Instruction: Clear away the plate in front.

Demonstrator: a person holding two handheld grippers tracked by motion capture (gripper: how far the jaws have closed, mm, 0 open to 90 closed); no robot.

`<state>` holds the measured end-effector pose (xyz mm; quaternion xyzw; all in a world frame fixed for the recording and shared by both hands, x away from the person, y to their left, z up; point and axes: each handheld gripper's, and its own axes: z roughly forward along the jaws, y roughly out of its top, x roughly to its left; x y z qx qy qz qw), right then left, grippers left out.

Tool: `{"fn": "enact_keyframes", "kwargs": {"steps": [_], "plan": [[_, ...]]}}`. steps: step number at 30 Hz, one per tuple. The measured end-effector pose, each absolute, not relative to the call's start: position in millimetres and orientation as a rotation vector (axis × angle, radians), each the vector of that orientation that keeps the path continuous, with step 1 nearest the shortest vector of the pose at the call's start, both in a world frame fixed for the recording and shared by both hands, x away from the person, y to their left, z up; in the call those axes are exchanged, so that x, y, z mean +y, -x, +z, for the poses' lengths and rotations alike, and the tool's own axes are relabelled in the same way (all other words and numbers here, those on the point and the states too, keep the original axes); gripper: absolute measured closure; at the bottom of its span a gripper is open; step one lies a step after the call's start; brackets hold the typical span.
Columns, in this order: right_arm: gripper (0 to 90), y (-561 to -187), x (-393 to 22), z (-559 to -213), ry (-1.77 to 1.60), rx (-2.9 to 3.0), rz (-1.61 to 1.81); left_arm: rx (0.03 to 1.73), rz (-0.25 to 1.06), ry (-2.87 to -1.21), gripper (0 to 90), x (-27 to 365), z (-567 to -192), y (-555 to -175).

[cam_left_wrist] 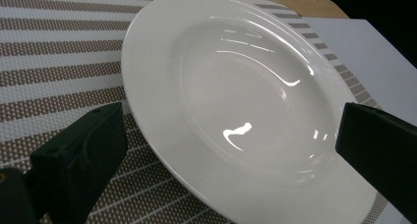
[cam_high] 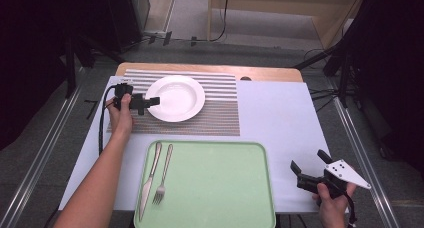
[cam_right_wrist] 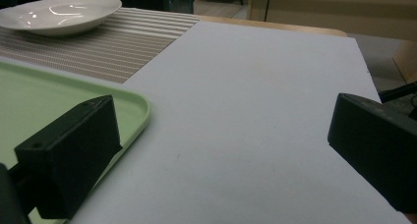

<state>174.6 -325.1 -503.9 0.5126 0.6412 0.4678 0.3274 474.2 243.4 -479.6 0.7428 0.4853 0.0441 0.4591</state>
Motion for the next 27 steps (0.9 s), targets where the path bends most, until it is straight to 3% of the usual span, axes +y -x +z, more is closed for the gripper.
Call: {"fn": "enact_keyframes", "kwargs": {"steps": [9,11,15,18,27], "plan": [[0.0,-176,-326,-506,-1.347,1.686,1.226,1.274,0.084,-1.823,6.7,235,-495,-484],[0.0,-177,-326,-506,-1.341,1.686,1.226,1.287,0.087,-1.827,17.5,231,-496,-485],[0.0,-176,-326,-506,-1.347,1.687,1.23,1.33,0.079,-1.812,18.6,228,-497,-486],[0.0,-176,-326,-506,-1.345,1.685,1.234,1.36,0.071,-1.802,25.0,226,-499,-488],[0.0,-178,-325,-507,-1.35,1.697,1.223,1.382,0.062,-1.771,25.0,226,-499,-489]]}}
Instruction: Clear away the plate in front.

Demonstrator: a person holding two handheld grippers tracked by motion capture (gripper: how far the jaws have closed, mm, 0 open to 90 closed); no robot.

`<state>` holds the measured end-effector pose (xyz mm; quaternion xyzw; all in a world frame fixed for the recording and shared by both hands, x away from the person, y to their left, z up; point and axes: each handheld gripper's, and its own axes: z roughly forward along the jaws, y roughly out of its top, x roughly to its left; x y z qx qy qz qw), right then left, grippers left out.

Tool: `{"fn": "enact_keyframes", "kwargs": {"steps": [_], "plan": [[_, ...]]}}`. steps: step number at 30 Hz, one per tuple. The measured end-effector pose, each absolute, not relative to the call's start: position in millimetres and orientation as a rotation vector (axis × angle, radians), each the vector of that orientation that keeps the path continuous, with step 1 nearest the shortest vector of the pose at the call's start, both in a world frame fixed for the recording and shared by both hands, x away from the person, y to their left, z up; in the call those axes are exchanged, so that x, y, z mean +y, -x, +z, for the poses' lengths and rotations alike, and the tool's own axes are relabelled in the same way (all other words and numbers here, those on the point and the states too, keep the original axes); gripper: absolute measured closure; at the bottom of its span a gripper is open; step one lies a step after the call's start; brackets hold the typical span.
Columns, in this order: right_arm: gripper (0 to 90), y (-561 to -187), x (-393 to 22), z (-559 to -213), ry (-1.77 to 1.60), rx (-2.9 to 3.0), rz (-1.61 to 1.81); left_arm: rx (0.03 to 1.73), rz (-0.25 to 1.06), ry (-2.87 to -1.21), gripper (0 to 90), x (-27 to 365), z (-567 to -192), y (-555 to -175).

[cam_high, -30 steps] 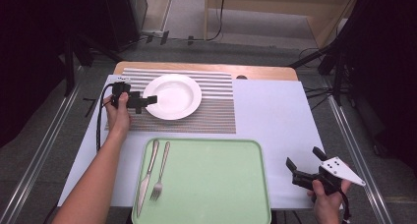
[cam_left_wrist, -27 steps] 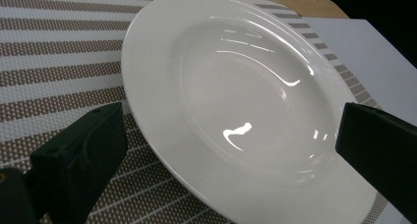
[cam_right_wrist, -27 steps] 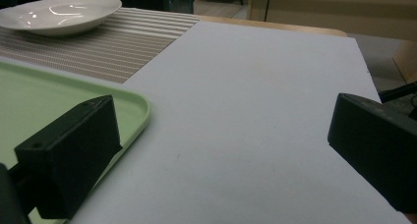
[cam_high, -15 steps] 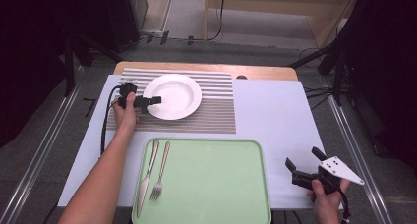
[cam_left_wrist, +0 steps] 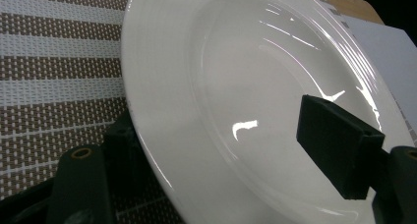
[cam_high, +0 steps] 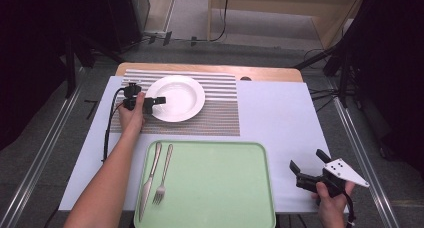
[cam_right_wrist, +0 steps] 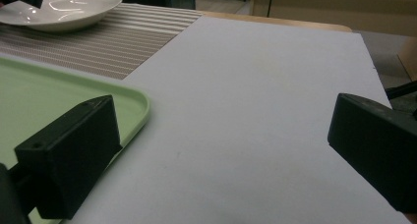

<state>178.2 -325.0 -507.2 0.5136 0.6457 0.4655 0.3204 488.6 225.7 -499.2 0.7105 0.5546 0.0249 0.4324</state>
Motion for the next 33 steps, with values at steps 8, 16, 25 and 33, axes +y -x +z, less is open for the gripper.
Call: {"fn": "enact_keyframes", "kwargs": {"steps": [8,16,25,33], "plan": [[0.0,-179,-324,-507,-1.349,1.697,1.218,1.491,0.176,-1.797,58.0,225,-497,-488],[0.0,-178,-326,-507,-1.356,1.688,1.218,1.489,0.084,-1.772,61.3,228,-496,-489],[0.0,-179,-326,-508,-1.357,1.691,1.213,1.429,0.061,-1.776,71.1,224,-487,-484],[0.0,-179,-325,-508,-1.362,1.686,1.214,1.415,0.077,-1.764,75.3,219,-479,-480]]}}
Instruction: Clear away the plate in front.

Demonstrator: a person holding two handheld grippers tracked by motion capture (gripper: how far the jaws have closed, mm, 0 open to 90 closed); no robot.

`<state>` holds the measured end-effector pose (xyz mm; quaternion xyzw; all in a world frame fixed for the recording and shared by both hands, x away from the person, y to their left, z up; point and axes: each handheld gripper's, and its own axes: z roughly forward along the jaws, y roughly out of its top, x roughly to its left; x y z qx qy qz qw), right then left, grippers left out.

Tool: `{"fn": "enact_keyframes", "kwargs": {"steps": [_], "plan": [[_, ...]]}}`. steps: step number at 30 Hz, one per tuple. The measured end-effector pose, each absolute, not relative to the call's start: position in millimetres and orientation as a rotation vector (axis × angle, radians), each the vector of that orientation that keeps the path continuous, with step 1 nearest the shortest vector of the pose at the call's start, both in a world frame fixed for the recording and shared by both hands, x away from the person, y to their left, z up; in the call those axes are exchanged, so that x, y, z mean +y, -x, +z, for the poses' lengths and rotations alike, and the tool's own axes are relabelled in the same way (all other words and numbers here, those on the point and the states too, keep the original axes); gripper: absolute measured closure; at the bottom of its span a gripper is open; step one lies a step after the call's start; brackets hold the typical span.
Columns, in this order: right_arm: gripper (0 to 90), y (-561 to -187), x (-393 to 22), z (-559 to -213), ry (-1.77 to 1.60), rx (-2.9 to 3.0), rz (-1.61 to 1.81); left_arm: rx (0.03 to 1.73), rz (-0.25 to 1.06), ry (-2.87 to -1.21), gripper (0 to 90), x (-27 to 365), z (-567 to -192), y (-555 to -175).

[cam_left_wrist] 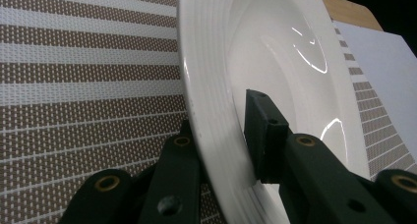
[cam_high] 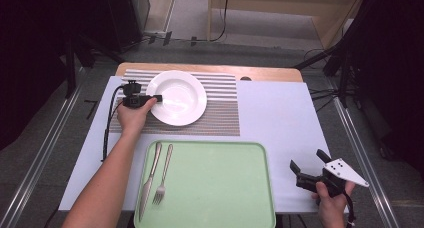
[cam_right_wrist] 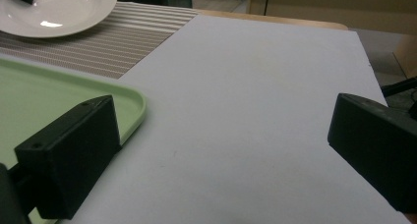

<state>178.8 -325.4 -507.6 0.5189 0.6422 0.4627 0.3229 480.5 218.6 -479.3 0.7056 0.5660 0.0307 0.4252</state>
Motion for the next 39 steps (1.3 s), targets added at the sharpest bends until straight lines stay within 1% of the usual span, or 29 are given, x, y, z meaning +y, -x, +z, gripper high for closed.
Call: {"fn": "enact_keyframes", "kwargs": {"steps": [4,7,13,22,28,35,39], "plan": [[0.0,-178,-325,-507,-1.356,1.688,1.215,1.402,0.066,-1.739,78.3,217,-476,-480],[0.0,-178,-326,-507,-1.351,1.686,1.206,1.372,0.087,-1.737,81.0,213,-472,-477],[0.0,-178,-323,-507,-1.349,1.686,1.191,1.398,0.061,-1.706,82.2,214,-472,-477],[0.0,-178,-326,-506,-1.347,1.679,1.228,1.388,0.05,-1.682,82.4,218,-473,-476],[0.0,-178,-325,-505,-1.338,1.682,1.235,1.362,0.062,-1.706,82.3,219,-468,-472],[0.0,-179,-324,-506,-1.347,1.681,1.237,1.344,0.046,-1.667,82.4,222,-463,-467],[0.0,-179,-323,-506,-1.342,1.687,1.231,1.321,0.044,-1.676,82.3,220,-460,-464]]}}
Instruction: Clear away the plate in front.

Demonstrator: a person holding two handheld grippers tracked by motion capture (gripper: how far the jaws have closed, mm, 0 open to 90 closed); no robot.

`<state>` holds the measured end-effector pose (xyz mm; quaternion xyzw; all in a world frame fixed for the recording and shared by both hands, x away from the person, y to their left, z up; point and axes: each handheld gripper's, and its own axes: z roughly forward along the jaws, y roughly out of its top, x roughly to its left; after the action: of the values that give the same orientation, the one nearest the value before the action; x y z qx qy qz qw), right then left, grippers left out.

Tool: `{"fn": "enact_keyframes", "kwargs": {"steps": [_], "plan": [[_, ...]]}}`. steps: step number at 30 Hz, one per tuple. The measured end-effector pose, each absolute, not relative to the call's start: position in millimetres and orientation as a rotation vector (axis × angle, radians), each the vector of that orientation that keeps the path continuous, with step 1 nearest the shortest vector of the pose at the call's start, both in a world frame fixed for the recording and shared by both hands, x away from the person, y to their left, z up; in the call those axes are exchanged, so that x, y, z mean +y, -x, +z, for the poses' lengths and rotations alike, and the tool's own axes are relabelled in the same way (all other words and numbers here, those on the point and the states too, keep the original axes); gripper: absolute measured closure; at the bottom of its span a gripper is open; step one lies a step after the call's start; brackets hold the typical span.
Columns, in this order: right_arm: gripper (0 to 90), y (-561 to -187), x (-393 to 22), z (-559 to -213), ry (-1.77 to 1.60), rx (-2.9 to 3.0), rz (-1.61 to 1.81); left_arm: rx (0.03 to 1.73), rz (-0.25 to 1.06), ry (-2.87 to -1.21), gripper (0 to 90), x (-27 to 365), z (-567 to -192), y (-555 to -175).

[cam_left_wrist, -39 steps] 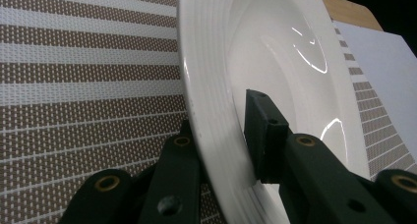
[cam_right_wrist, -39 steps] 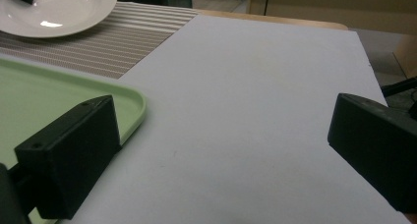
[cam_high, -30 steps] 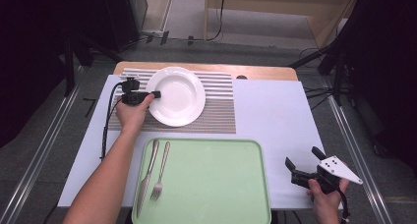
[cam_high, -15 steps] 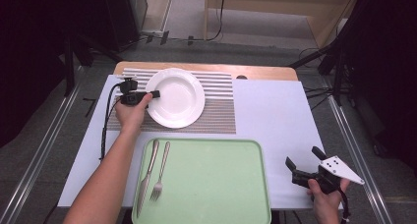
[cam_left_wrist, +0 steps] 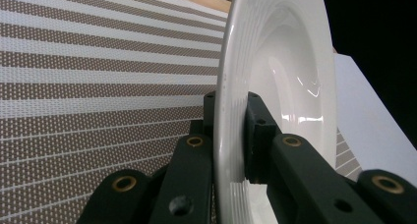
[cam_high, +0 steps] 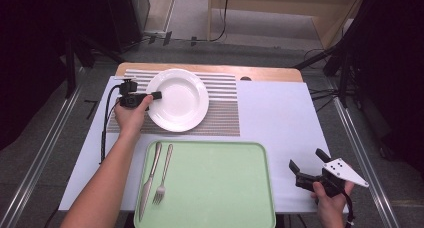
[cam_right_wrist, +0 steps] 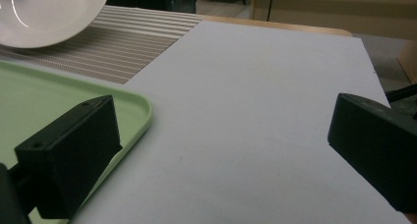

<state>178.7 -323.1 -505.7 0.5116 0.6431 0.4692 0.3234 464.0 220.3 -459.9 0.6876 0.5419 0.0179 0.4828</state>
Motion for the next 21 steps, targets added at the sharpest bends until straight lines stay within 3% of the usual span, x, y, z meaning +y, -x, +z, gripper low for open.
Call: {"fn": "enact_keyframes", "kwargs": {"steps": [21], "plan": [[0.0,-179,-322,-506,-1.335,1.69,1.226,1.235,0.001,-1.696,82.2,210,-448,-444]]}}
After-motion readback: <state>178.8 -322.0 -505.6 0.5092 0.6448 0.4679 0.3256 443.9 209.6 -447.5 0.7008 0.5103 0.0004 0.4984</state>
